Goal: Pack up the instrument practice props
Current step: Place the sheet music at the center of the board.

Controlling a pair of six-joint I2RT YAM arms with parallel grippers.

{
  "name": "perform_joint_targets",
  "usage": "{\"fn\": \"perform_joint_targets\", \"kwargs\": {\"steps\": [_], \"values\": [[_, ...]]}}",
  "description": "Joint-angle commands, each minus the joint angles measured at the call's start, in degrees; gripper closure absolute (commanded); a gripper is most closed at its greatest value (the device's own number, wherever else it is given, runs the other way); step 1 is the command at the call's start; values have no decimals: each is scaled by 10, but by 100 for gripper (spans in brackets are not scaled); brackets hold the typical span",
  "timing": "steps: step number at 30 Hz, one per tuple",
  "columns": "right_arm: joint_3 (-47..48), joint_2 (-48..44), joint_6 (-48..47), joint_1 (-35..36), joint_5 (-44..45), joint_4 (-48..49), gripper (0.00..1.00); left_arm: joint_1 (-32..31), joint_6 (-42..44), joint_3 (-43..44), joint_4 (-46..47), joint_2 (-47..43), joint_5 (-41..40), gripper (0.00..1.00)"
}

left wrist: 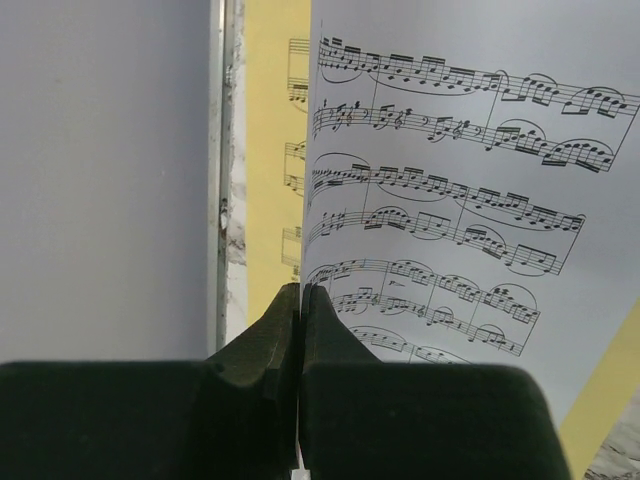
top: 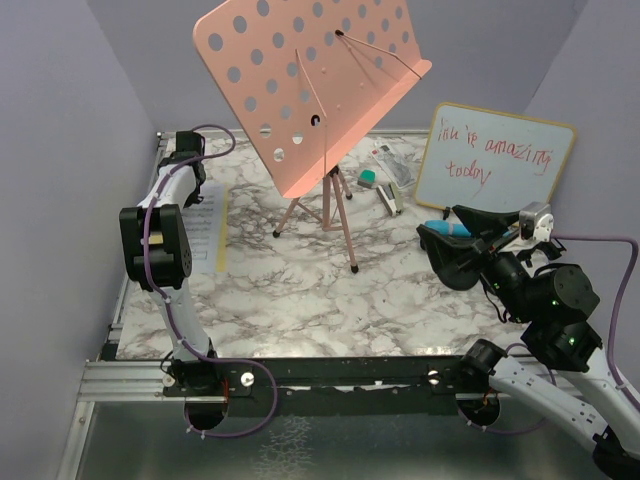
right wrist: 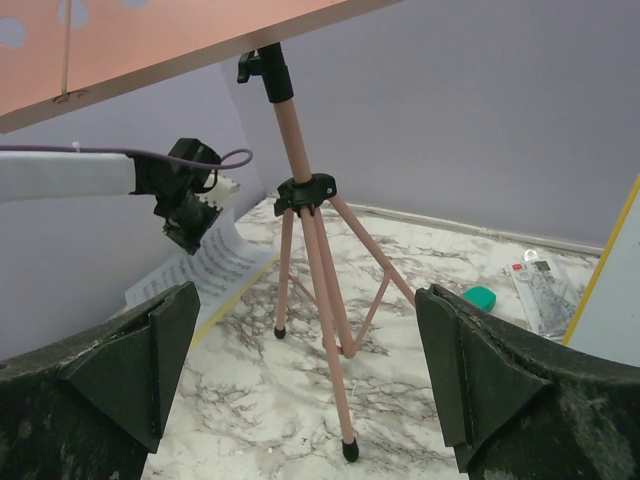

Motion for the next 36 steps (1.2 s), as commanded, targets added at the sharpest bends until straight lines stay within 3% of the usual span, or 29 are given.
{"fn": "perform_joint_targets", "kwargs": {"steps": [1, 10, 19, 24, 28, 36], "values": [[-7, 2, -6, -4, -13, -2, 3, 4, 7, -20, 22, -20, 58, 97], [-8, 3, -6, -4, -14, -1, 3, 15, -3, -18, 21, -31, 48, 98], [-7, 6, -7, -4, -16, 0, 3, 20, -12, -1, 9, -12, -27, 97], [-7, 7, -8, -4, -15, -1, 3, 21, -11, 4, 8, -3, -59, 87], [-6, 11, -8, -4, -16, -2, 3, 21, -11, 12, 8, 7, -73, 69], [-4, 16, -8, -4, -12, -6, 3, 22, -20, 15, 6, 10, -96, 54]]}}
